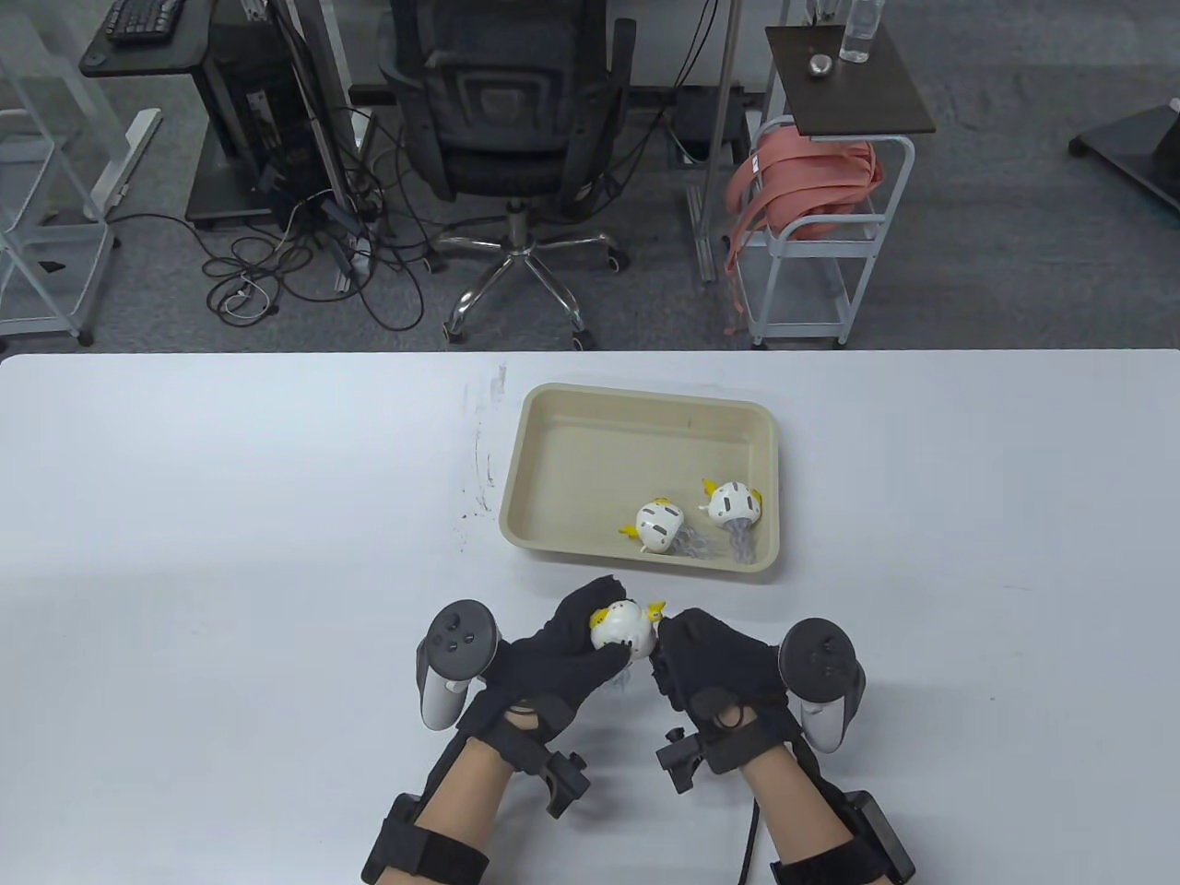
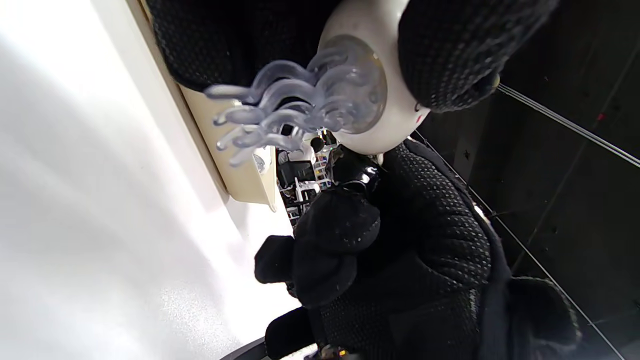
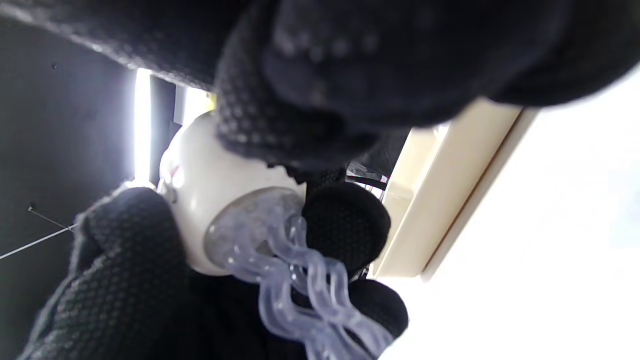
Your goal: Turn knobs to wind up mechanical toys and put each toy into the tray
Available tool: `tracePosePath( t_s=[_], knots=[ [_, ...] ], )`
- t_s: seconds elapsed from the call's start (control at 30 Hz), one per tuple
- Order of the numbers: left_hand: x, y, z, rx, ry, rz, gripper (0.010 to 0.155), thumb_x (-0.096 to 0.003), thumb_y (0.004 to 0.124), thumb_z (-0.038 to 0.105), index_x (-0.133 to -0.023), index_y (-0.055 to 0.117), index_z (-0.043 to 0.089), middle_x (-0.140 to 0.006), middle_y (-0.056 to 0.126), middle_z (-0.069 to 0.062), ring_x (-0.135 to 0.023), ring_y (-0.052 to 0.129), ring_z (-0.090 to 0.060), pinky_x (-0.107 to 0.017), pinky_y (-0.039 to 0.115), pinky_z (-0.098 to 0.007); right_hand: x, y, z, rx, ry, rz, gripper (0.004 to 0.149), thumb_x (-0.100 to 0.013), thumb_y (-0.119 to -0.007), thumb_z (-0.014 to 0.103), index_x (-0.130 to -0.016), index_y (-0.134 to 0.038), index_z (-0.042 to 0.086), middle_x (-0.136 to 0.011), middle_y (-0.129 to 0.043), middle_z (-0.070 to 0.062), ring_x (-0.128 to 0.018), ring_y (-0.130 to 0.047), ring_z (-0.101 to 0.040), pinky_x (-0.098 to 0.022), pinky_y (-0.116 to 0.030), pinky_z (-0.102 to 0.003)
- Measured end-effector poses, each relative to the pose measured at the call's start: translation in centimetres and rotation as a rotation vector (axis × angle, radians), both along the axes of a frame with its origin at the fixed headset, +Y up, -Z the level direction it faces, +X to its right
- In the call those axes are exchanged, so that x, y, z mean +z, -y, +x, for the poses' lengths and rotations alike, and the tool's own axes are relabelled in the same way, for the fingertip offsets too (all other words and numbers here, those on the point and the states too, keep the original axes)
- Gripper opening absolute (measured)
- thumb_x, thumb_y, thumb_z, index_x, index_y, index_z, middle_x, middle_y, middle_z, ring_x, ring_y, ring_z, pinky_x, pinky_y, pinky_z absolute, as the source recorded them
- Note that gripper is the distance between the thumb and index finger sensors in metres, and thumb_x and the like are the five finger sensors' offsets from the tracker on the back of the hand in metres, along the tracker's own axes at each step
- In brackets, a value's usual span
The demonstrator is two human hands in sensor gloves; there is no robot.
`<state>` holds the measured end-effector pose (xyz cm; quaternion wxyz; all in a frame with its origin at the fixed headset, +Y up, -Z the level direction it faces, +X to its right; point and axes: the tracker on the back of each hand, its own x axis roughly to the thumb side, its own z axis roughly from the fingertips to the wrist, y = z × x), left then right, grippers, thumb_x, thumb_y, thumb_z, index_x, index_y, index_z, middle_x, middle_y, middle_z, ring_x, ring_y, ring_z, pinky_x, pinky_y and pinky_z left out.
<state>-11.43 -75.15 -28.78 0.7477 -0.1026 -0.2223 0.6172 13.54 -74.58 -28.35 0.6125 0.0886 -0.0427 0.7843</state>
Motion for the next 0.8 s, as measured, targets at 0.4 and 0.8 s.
tracePosePath(
  t_s=[0.4,0.8],
  knots=[
    [0.0,0.2,-0.3,-0.020,-0.053,0.008,0.073,-0.0508,0.079,0.046,-0.113,0.046,0.026,-0.104,0.077,-0.015,-0.076,0.102,-0.024,-0.064,0.081,-0.044,0.5,-0.4,-0.6,0.011,0.012,0.069,0.045,-0.050,-0.079,0.029,-0.080,-0.080,-0.004,-0.065,-0.094,-0.023,-0.045,-0.095,-0.033,-0.045,-0.075,-0.057],
    [-0.3,1.1,-0.7,0.132,-0.039,-0.112,0.072,-0.0523,0.076,0.049,-0.110,0.049,0.015,-0.095,0.083,-0.020,-0.068,0.107,-0.020,-0.060,0.086,-0.041,0.8,-1.3,-1.5,0.134,-0.072,0.190,0.049,-0.050,-0.074,0.025,-0.087,-0.070,-0.006,-0.076,-0.088,-0.024,-0.055,-0.091,-0.035,-0.051,-0.071,-0.059]
  ],
)
